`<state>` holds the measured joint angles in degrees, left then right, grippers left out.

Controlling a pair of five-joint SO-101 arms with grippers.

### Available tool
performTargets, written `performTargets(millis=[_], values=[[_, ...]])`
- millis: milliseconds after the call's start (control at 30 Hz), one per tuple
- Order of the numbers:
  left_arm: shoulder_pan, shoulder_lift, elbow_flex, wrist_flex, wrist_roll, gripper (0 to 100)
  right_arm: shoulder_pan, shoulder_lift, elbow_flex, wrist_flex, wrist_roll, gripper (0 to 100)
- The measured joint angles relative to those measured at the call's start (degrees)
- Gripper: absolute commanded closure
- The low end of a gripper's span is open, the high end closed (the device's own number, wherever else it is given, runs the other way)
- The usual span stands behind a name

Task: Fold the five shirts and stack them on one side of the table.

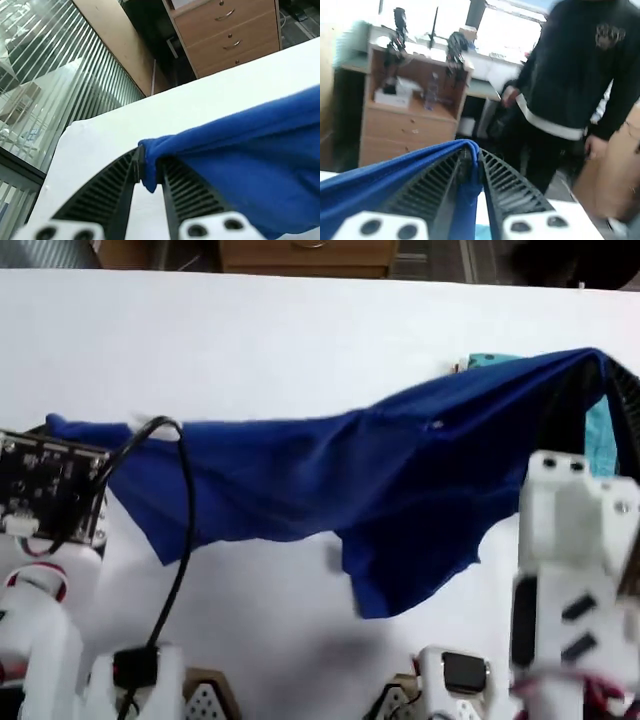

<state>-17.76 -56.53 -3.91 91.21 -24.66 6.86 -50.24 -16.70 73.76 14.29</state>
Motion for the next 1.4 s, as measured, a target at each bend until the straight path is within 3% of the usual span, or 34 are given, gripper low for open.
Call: performTargets(millis=[167,700,933,1033,1133,1400], values=[[-4.6,0.0,3.0,-3.3,0.0,97,2.0,3.8,0.2,-0.1,0.0,97.9],[-5.7,0.1,4.8,-4.7,1.7,97,-1.2,2.1,0.2,0.1,0.0,97.8],[-6.2,0.1,11.9,-4.7,1.7,97,-13.2,9.8,16.4,5.2,0.0,97.3],[-6.6,0.3,17.7,-4.7,1.3,97,-19.4,19.5,22.5,3.5,0.0,90.4],[-9.1,0.6,23.9,-5.5,-0.6,97,-24.8,29.8,22.5,2.7,0.0,85.3],[-20.2,0.8,39.8,-15.2,-6.0,97,-38.2,57.1,12.4,7.2,-4.4,87.3]])
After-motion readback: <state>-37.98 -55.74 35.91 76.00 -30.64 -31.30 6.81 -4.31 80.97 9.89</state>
